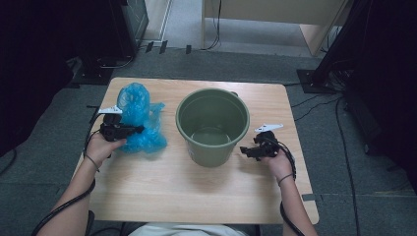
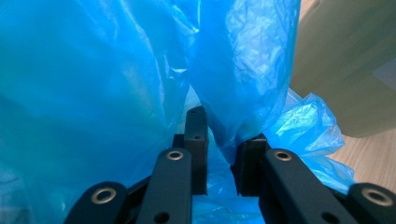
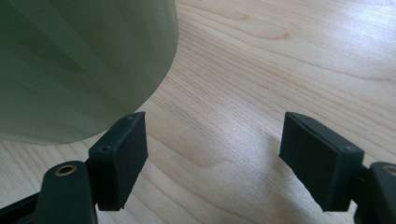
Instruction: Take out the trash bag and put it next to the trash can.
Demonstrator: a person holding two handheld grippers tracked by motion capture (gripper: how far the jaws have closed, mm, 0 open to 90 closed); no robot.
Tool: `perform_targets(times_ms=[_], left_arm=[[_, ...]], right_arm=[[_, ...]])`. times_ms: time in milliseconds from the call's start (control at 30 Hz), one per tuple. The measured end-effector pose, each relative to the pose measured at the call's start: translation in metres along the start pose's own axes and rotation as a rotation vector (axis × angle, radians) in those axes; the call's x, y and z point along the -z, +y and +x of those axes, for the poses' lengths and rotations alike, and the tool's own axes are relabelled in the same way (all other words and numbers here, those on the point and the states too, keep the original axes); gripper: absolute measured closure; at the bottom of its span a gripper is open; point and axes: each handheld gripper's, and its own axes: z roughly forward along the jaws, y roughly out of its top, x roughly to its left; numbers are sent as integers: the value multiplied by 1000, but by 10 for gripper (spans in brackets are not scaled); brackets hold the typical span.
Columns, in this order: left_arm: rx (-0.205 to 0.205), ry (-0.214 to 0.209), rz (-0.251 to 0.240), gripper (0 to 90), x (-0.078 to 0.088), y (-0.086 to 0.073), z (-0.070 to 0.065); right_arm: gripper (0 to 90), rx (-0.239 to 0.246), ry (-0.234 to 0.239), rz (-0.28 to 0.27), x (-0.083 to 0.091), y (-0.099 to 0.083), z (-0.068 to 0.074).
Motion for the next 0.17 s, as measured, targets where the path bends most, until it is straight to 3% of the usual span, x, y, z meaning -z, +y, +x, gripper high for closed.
perform_targets(times_ms=[167], left_arm=[[8,-7,-13,750,4,0,0]], right_arm=[[230,20,-2,15,-1,-1,1]])
